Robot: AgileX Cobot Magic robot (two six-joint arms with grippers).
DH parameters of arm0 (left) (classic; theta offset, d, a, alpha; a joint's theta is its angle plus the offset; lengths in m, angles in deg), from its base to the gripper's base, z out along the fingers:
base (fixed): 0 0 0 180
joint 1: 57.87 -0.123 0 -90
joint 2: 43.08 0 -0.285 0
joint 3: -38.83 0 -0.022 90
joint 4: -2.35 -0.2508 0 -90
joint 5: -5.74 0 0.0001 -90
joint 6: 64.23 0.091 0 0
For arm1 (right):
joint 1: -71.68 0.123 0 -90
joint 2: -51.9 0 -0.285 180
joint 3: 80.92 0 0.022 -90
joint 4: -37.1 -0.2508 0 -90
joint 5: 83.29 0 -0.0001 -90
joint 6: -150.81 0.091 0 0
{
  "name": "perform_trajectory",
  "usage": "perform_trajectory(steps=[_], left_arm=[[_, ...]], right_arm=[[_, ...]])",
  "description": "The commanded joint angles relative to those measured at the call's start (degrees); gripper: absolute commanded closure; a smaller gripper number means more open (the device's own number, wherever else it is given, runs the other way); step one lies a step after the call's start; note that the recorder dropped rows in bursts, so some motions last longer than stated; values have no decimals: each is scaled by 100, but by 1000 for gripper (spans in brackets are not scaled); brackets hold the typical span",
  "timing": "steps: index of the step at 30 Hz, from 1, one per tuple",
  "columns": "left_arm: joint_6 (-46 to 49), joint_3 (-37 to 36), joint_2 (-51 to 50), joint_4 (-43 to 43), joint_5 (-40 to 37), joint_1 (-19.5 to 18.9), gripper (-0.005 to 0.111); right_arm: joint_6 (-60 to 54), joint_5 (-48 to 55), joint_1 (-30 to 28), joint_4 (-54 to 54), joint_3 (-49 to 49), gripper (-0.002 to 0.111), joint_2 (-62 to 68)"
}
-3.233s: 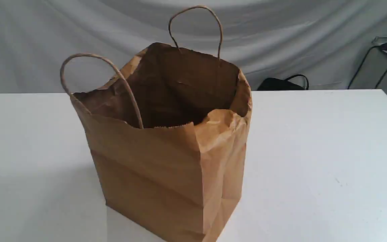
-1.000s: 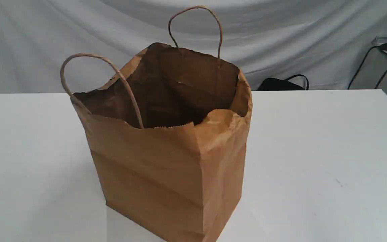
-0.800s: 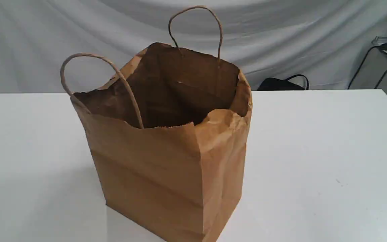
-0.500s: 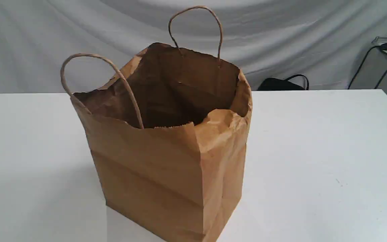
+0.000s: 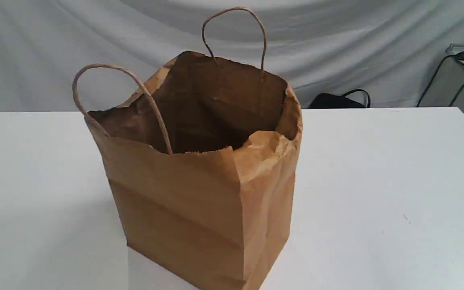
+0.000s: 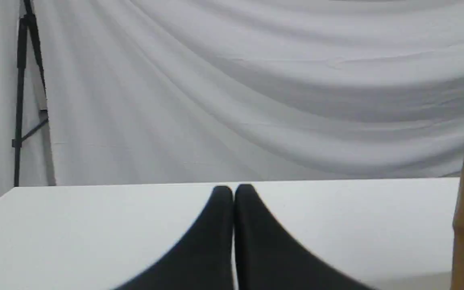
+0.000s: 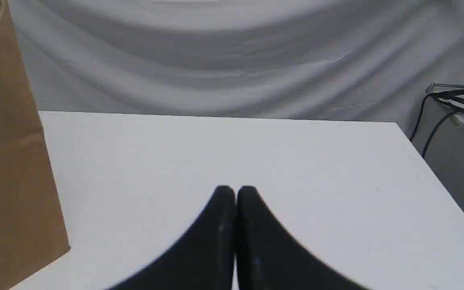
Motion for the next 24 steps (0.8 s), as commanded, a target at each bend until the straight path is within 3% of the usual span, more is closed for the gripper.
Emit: perform_trajectory(steps=[1, 15, 21, 24], left_arm=[[31, -305, 114, -165, 80, -23, 107], [-195, -367, 114, -327, 79, -23, 107], [-2401, -367, 114, -2489, 161, -23, 107], [-2844, -367, 114, -2815, 68, -23, 107]], right_arm=[[32, 5, -40, -17, -22, 108, -37], [32, 5, -40, -17, -22, 108, -37], [32, 5, -40, -17, -22, 108, -37], [32, 5, -40, -17, -22, 108, -37]])
